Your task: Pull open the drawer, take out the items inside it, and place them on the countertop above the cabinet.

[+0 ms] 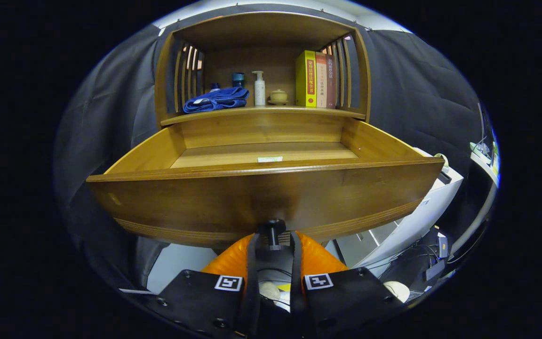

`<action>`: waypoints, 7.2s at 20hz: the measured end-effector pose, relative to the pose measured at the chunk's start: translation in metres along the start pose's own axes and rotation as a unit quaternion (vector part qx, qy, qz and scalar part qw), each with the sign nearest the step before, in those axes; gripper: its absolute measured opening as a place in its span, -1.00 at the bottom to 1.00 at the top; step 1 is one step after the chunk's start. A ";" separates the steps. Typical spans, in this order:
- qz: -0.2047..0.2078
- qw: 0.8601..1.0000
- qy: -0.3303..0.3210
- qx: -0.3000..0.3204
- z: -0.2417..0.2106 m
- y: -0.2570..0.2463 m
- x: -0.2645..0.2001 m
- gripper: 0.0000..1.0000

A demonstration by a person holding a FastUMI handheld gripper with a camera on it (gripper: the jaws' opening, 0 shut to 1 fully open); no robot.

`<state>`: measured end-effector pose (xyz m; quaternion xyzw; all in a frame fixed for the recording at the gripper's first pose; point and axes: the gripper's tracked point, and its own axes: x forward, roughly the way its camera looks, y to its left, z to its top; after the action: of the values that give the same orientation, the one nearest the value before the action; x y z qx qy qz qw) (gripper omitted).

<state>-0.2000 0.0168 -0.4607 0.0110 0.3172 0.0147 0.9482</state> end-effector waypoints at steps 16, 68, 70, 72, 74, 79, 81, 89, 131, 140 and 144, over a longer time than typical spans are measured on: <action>-0.011 0.995 -0.103 -0.011 0.081 0.004 -0.051 0.84; 0.022 0.950 0.307 -0.045 0.117 0.054 0.158 -0.17; 0.030 0.951 0.303 -0.050 0.112 0.053 0.138 -0.17; 0.036 0.954 0.292 -0.055 0.149 0.054 0.135 -0.17; 0.038 0.957 0.283 -0.060 0.170 0.053 0.125 -0.17; 0.037 0.963 0.258 -0.061 0.223 0.044 0.111 -0.17; 0.035 0.966 0.249 -0.063 0.242 0.041 0.113 -0.17; 0.024 0.971 0.228 -0.073 0.301 0.041 0.154 -0.18; 0.004 0.993 -0.113 -0.019 0.400 0.023 0.020 0.98; -0.012 0.982 -0.190 -0.007 0.310 0.012 -0.082 0.98; -0.017 0.983 -0.182 -0.022 0.248 0.017 -0.092 0.98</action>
<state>-0.1243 0.0276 -0.2068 -0.0124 0.1396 0.0035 0.9901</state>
